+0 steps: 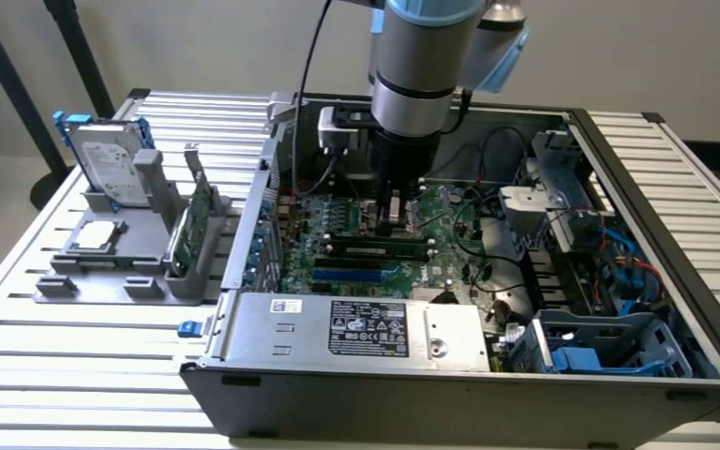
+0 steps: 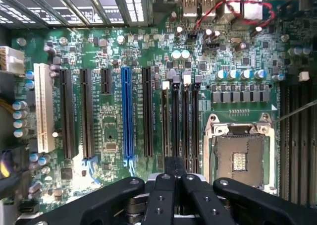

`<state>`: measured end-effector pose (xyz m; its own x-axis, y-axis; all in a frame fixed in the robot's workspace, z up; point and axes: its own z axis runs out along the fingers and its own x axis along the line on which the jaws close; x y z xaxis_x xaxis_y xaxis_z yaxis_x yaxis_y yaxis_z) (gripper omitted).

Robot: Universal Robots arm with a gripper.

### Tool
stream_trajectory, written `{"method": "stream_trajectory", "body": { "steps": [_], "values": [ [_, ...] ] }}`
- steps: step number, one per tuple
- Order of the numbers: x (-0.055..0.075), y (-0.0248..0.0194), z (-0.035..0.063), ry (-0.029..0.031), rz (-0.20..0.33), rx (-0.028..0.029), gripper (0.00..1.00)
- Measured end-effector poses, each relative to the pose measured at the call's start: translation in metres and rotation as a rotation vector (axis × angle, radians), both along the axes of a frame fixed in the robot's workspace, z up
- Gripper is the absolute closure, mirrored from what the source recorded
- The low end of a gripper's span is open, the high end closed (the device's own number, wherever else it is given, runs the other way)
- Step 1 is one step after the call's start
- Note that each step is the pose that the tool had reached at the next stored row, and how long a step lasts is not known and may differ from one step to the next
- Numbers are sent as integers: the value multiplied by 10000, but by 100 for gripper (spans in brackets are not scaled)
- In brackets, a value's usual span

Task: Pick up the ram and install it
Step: 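Press down the ram until it locks into place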

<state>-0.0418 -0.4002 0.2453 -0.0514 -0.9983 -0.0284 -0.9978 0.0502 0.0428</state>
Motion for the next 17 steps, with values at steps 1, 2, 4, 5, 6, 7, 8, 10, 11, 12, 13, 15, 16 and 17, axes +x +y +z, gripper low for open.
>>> {"method": "stream_trajectory", "body": {
  "steps": [1, 2, 4, 5, 6, 7, 8, 10, 11, 12, 13, 15, 16, 17],
  "values": [
    [0, 0, 12, 2, 1, -3, 89],
    [0, 0, 11, 1, 1, 0, 89],
    [0, 0, 11, 0, 1, 5, 89],
    [0, 0, 12, 1, 1, 6, 89],
    [0, 0, 12, 1, 1, 5, 89],
    [0, 0, 12, 1, 1, 6, 89],
    [0, 0, 12, 1, 1, 5, 89],
    [0, 0, 12, 1, 1, 6, 89],
    [0, 0, 12, 1, 1, 5, 89],
    [0, 0, 12, 1, 1, 6, 89],
    [0, 0, 12, 1, 1, 5, 89],
    [0, 0, 12, 1, 1, 6, 89],
    [0, 0, 12, 1, 1, 5, 89],
    [0, 0, 12, 1, 1, 6, 89]
  ]
}}
